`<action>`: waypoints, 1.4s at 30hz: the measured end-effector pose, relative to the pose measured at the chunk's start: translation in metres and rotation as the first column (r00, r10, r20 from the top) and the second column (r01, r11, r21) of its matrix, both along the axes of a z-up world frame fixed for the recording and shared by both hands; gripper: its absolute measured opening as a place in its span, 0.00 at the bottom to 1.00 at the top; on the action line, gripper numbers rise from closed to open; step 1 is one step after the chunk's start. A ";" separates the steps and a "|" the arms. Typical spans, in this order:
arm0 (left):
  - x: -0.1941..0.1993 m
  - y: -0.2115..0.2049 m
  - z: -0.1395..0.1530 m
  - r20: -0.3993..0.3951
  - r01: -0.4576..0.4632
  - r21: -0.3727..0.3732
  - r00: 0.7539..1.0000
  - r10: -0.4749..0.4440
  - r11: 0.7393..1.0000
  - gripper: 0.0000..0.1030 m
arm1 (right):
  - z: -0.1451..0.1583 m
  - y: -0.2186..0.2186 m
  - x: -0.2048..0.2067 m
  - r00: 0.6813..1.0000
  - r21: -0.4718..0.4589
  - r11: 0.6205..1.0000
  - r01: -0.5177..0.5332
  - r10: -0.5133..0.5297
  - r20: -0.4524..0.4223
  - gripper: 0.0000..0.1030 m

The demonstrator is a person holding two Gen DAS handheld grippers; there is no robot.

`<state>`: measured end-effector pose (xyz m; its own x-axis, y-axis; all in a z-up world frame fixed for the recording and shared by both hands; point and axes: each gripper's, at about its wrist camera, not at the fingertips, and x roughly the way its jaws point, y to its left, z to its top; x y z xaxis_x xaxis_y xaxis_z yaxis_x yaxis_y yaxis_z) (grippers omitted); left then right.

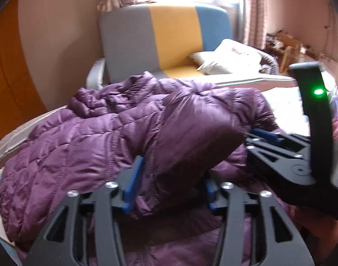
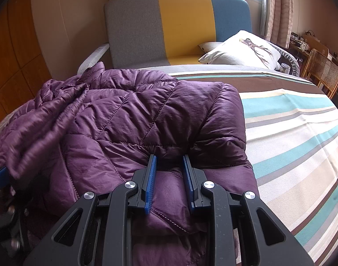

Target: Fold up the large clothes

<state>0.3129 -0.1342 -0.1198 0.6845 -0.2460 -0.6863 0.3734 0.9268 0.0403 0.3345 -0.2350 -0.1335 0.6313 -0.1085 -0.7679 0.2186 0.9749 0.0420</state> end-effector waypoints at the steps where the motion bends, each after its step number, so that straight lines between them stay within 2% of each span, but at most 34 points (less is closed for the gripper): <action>1: -0.005 0.001 0.003 0.003 0.010 -0.016 1.000 -0.010 1.000 0.52 | 0.000 0.000 0.000 1.000 -0.001 1.000 0.000 0.000 0.000 0.24; 5: -0.015 0.007 0.018 -0.007 0.013 -0.074 1.000 -0.014 0.997 0.56 | 0.000 0.000 0.000 1.000 -0.001 1.000 0.000 0.000 0.000 0.24; 8: -0.024 0.021 0.030 0.007 -0.019 -0.100 1.000 0.020 0.995 0.65 | -0.001 0.000 0.000 1.000 0.000 1.000 0.001 -0.001 -0.001 0.24; 12: -0.028 0.053 0.040 0.049 -0.124 -0.059 0.991 0.127 0.990 0.67 | -0.001 0.000 0.000 1.000 -0.001 1.000 0.001 -0.001 -0.001 0.24; 14: -0.025 0.070 0.040 0.065 -0.184 -0.031 0.980 0.186 0.982 0.67 | -0.001 -0.001 0.000 1.000 0.011 1.000 0.000 0.000 0.003 0.24; 17: -0.016 0.109 0.032 0.067 -0.314 0.005 0.947 0.313 0.949 0.67 | 0.000 -0.008 -0.002 1.000 0.049 0.999 -0.001 0.001 0.013 0.24; 22: -0.014 0.167 0.008 0.068 -0.486 0.043 0.873 0.483 0.873 0.67 | 0.014 -0.011 -0.009 0.998 0.069 0.998 -0.013 0.008 0.069 0.24; 26: -0.017 0.189 -0.008 -0.001 -0.500 -0.048 0.865 0.501 0.864 0.69 | 0.042 0.010 -0.021 0.982 0.039 0.994 -0.101 0.093 0.162 0.24; 27: -0.017 0.189 -0.007 0.001 -0.500 -0.051 0.865 0.501 0.864 0.70 | 0.047 0.015 -0.023 0.977 0.039 0.992 -0.120 0.111 0.182 0.24; 29: -0.015 0.183 -0.008 0.007 -0.474 -0.028 0.880 0.475 0.880 0.70 | 0.061 0.035 -0.018 0.961 0.031 0.982 -0.188 0.178 0.211 0.24; 32: -0.015 0.170 -0.008 0.036 -0.426 0.006 0.904 0.425 0.905 0.70 | 0.066 0.066 0.004 0.948 0.020 0.959 -0.282 0.275 0.162 0.24; 35: -0.019 0.160 -0.006 0.067 -0.392 0.025 0.919 0.390 0.920 0.71 | 0.048 0.093 0.033 0.942 0.012 0.943 -0.334 0.333 0.028 0.24; 38: -0.025 0.158 0.000 0.097 -0.389 0.005 0.917 0.386 0.921 0.78 | 0.031 0.095 0.048 0.944 -0.032 0.944 -0.327 0.325 -0.054 0.24; 41: -0.035 0.166 0.010 0.134 -0.402 -0.051 0.904 0.405 0.914 0.83 | 0.020 0.082 0.051 0.953 -0.129 0.947 -0.293 0.278 -0.123 0.24; 42: -0.037 0.169 0.012 0.136 -0.407 -0.064 0.901 0.412 0.911 0.84 | 0.017 0.074 0.050 0.953 -0.106 0.952 -0.288 0.275 -0.128 0.24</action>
<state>0.2761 0.0350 -0.1082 0.8203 0.0561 -0.5692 -0.0466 0.9984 0.0312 0.3843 -0.1607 -0.1166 0.5615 -0.0355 -0.8267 -0.0690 0.9936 -0.0895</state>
